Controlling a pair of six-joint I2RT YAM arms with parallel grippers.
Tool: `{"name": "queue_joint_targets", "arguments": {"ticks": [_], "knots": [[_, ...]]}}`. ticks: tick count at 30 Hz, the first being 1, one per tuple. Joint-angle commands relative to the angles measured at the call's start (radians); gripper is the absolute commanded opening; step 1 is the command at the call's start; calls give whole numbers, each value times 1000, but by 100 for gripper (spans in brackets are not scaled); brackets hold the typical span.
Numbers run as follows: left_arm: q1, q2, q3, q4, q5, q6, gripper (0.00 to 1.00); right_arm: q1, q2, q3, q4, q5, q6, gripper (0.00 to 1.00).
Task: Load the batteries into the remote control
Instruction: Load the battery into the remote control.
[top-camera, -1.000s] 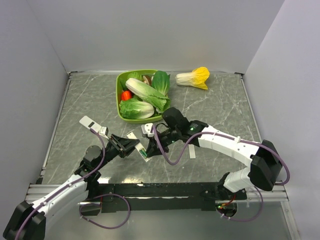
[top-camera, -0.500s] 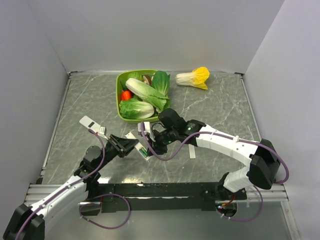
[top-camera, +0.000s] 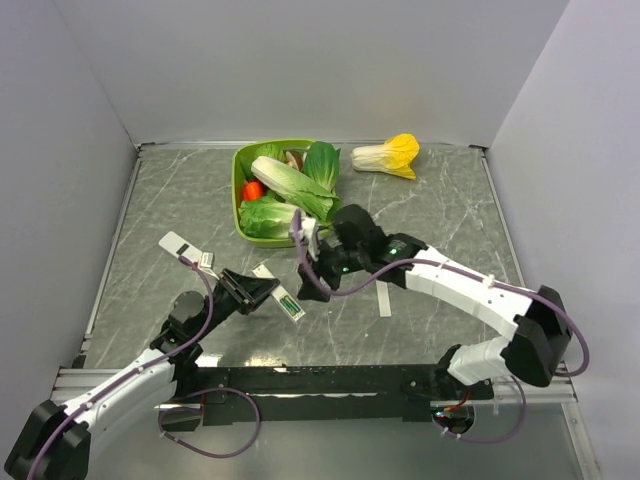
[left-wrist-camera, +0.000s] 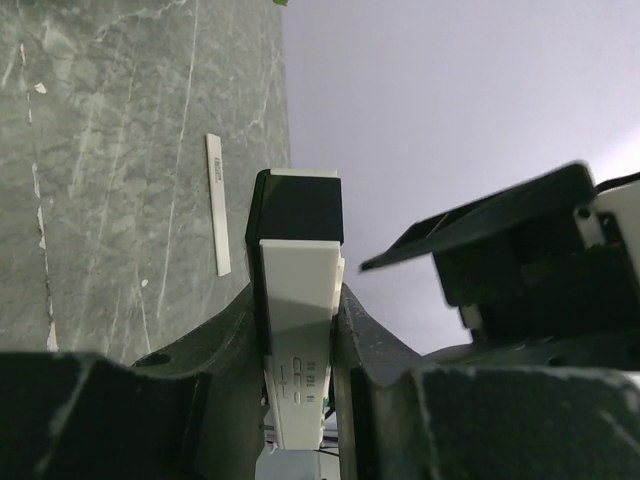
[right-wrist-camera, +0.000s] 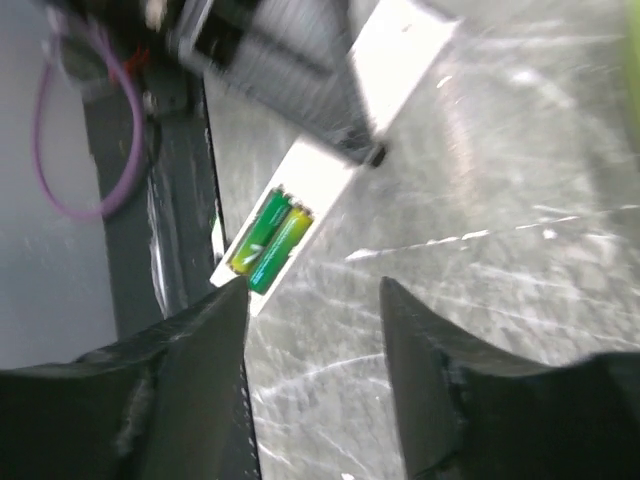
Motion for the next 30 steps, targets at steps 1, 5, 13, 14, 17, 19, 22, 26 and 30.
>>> {"name": "queue_joint_targets", "arguments": {"ticks": [1,5,13,14,17,19,22,26,30], "knots": [[-4,-5,-104,99,5,24,1,-66,-96,-13,121,-68,202,67],[-4,-19,-113,121,1,27,1,-78,-103,-56,187,-114,342,70],[-4,-66,-130,193,12,-2,1,-95,-83,-208,374,-214,555,76],[-4,-71,-130,196,13,-4,1,-95,-82,-220,398,-230,569,76],[-4,-91,-130,202,15,-5,1,-104,-79,-254,483,-252,616,76],[-4,-105,-128,208,15,-7,1,-107,-73,-271,542,-280,650,76],[-4,-112,-127,220,18,-8,1,-118,-54,-291,624,-321,701,73],[-4,-118,-128,239,22,-14,1,-135,-39,-323,739,-373,776,69],[-4,-120,-128,245,21,-16,1,-141,-25,-335,764,-390,804,63]]}}
